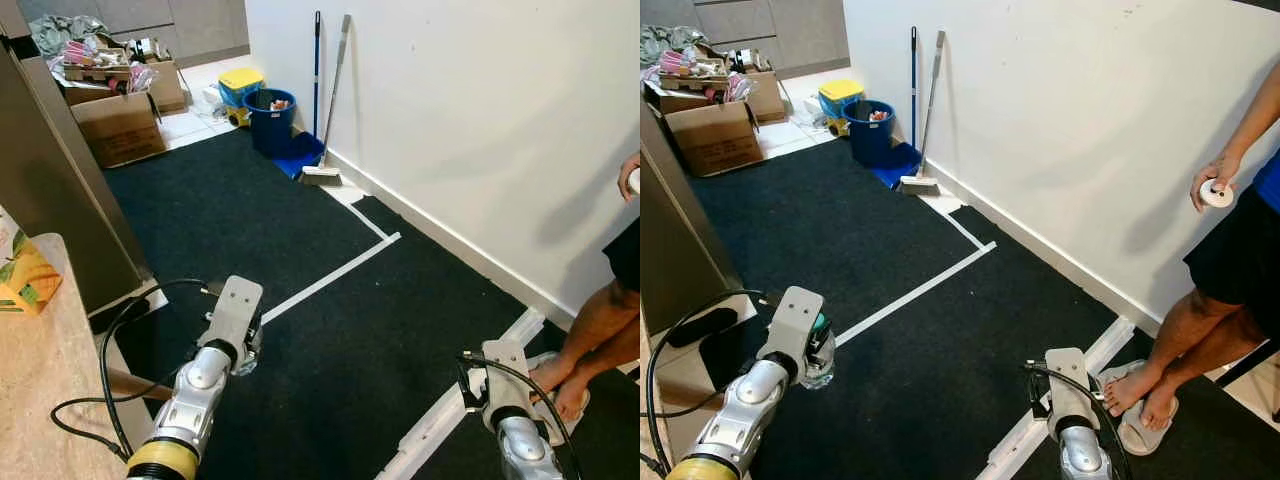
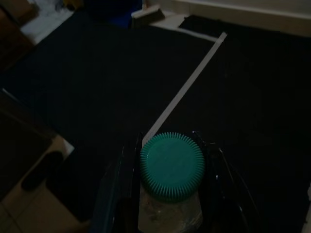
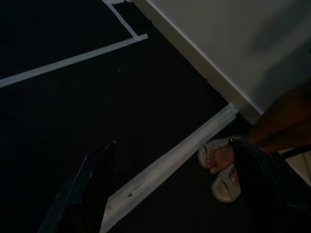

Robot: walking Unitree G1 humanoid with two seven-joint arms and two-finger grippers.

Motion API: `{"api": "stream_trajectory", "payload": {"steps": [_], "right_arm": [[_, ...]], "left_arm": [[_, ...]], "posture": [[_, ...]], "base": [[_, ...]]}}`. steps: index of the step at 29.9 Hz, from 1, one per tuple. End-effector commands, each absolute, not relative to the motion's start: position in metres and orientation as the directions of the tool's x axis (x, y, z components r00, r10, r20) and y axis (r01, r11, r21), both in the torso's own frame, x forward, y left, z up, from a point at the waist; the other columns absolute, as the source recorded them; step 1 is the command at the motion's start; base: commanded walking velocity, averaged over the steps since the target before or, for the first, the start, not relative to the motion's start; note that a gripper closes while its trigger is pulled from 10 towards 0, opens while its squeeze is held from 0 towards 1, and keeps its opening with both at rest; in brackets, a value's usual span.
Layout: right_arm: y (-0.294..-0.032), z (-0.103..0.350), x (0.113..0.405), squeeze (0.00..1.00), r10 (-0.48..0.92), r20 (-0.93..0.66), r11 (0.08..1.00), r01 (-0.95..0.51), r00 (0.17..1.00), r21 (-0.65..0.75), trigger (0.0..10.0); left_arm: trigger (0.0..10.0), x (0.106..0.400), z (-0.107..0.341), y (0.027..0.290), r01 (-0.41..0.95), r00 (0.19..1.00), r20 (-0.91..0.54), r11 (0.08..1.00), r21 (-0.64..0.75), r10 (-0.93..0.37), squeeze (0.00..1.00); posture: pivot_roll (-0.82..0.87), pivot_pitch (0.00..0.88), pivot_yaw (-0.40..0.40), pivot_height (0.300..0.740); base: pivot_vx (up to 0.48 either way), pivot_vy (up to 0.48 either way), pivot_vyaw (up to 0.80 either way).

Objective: Restocking fridge

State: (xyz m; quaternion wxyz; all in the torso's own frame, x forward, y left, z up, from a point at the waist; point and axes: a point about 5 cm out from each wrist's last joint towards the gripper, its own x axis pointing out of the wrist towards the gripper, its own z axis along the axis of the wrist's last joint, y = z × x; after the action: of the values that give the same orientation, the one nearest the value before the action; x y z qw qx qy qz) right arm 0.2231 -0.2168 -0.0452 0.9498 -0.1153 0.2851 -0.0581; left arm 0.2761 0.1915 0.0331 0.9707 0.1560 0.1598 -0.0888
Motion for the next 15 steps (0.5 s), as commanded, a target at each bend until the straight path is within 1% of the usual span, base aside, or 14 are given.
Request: {"api": "stream_trajectory", "payload": {"steps": [1, 3, 6, 10, 15], "right_arm": [[-0.221, -0.051, 0.214, 0.00, -0.190, -0.563, 0.965, 0.048, 0.804, -0.257, 10.0], [-0.221, -0.051, 0.214, 0.00, -0.190, -0.564, 0.965, 0.047, 0.804, -0.258, 10.0], [-0.223, -0.051, 0.214, 0.00, -0.195, -0.564, 0.964, 0.052, 0.803, -0.260, 10.0], [-0.224, -0.050, 0.216, 0.00, -0.200, -0.561, 0.964, 0.057, 0.804, -0.261, 10.0], [-0.220, -0.048, 0.220, 0.00, -0.188, -0.555, 0.965, 0.048, 0.810, -0.258, 10.0]], "left_arm": [[10.0, 0.270, 0.024, 0.193, 0.213, 0.924, -0.367, 0.941, 0.265, -0.106, 0.00], [10.0, 0.270, 0.023, 0.194, 0.208, 0.922, -0.373, 0.944, 0.258, -0.101, 0.00], [10.0, 0.274, 0.025, 0.201, 0.161, 0.928, -0.368, 0.959, 0.235, -0.065, 0.00], [10.0, 0.290, 0.047, 0.216, 0.067, 0.960, -0.281, 0.968, 0.243, 0.004, 0.00], [10.0, 0.293, 0.050, 0.215, 0.099, 0.963, -0.269, 0.952, 0.291, -0.018, 0.00]], "posture": [[0.10, 0.000, -0.075, 0.740], [0.10, 0.000, -0.075, 0.740], [0.10, 0.000, -0.075, 0.740], [0.11, 0.000, -0.074, 0.740], [0.11, 0.000, -0.069, 0.740]], "base": [[0.000, 0.000, 0.00], [0.000, 0.000, 0.00], [0.000, 0.000, 0.00], [0.000, 0.000, 0.00], [0.000, 0.000, 0.00]]}}
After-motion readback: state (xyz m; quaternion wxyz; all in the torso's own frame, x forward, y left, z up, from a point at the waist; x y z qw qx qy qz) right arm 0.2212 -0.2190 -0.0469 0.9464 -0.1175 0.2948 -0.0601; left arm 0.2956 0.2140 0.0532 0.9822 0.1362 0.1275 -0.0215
